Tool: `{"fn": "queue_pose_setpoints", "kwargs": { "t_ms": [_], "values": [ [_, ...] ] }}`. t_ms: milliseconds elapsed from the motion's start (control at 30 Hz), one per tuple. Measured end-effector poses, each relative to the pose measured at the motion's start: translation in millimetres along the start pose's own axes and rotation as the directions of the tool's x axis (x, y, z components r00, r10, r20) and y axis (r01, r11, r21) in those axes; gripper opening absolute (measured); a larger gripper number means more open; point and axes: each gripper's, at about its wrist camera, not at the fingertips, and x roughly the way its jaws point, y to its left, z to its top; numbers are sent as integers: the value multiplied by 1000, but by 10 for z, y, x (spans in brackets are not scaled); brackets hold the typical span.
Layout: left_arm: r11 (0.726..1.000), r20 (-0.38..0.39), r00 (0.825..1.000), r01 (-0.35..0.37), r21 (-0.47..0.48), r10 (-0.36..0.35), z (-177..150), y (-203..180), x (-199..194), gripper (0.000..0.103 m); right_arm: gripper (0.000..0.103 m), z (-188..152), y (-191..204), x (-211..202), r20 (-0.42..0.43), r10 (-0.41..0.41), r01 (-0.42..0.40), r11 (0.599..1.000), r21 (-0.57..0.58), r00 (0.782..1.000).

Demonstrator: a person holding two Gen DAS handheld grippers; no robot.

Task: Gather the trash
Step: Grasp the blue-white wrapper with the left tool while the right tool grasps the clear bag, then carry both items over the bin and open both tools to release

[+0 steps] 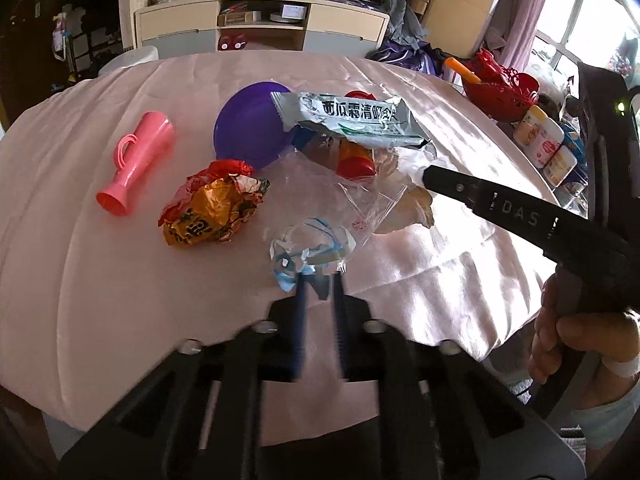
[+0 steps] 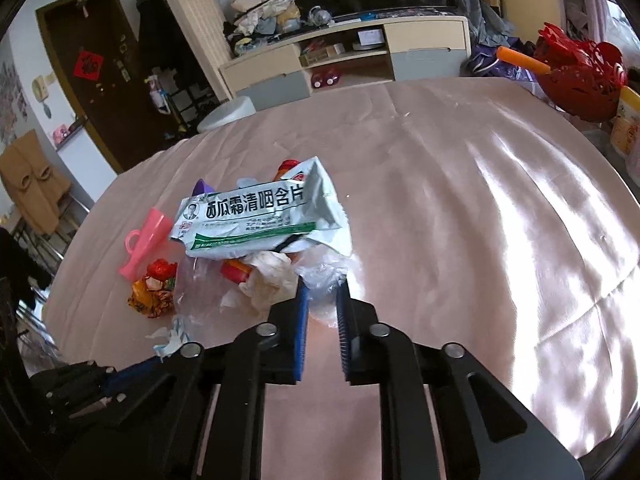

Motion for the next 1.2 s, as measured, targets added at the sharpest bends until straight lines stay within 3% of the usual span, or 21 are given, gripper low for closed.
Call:
{"fn": "queue_pose_setpoints", "kwargs": {
  "t_ms": [367, 533, 800, 1200],
  "values": [
    [1000, 54, 998, -12, 1, 12, -105, -3, -374, 3, 11, -95, -41, -458, 63, -49, 50, 999, -14, 997],
    [1000, 60, 998, -17, -3, 17, -246, -12, -545, 3, 11, -179, 10, -561, 28, -28, 29, 999, -24, 999],
    [1000, 63, 998, -19, -19, 20, -484, -47, -760, 3, 11, -578, 89, -612, -47, -17, 15, 999, -48, 999],
    [999, 18, 1000, -15, -34, 16, -986, -84, -925, 3, 11, -986, 265, -915, -63, 25, -28, 998, -59, 998]
  ]
}}
